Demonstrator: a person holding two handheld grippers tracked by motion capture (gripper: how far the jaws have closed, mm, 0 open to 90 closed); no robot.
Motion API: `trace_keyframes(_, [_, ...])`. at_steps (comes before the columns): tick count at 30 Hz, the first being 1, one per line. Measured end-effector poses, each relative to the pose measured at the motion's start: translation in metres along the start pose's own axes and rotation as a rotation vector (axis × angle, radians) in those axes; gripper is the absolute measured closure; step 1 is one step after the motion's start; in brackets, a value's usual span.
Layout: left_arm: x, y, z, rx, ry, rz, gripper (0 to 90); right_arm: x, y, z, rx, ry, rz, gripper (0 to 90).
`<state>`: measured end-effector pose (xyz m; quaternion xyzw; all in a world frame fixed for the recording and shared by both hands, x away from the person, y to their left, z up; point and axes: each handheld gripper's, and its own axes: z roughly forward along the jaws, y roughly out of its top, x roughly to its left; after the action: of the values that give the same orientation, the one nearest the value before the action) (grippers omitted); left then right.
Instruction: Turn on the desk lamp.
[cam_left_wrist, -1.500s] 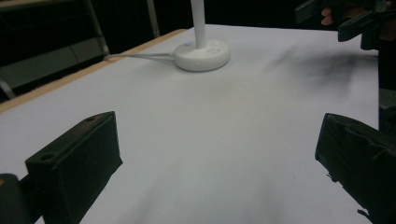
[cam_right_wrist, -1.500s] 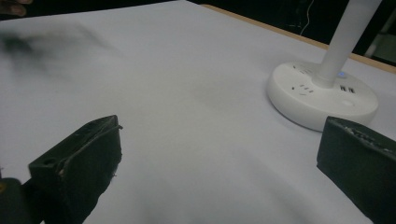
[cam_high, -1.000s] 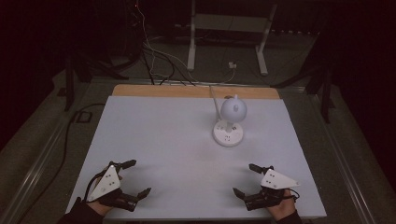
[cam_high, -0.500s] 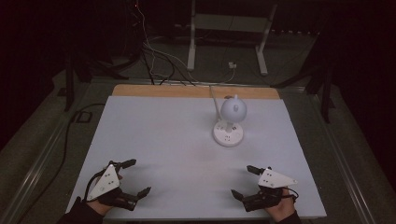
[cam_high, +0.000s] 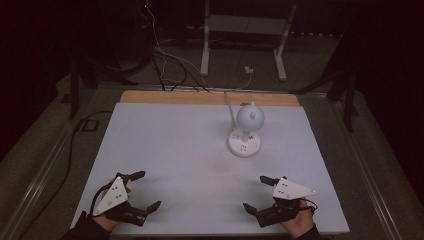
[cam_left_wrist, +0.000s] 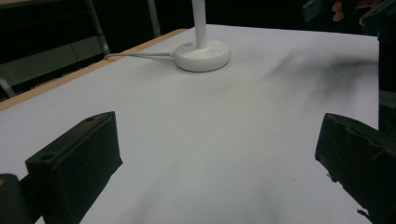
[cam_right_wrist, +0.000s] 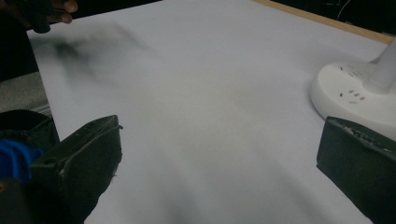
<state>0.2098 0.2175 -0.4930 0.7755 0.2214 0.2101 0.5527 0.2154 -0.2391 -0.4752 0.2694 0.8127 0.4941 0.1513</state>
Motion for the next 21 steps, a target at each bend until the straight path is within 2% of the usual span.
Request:
trace_keyframes(6, [-0.001, 0.0, 0.0, 0.006, 0.001, 0.004, 0.5, -0.004, 0.008, -0.001, -0.003, -0.004, 0.009, 0.0])
trace_keyframes(13, [0.0, 0.001, -0.001, 0.003, 0.004, -0.009, 0.5, -0.01, 0.013, -0.001, -0.006, -0.002, 0.013, 0.0])
trace_keyframes(21, [0.0, 0.0, 0.0, 0.01, 0.0, -0.009, 0.5, -0.022, 0.019, -0.004, -0.038, -0.015, 0.032, 0.0])
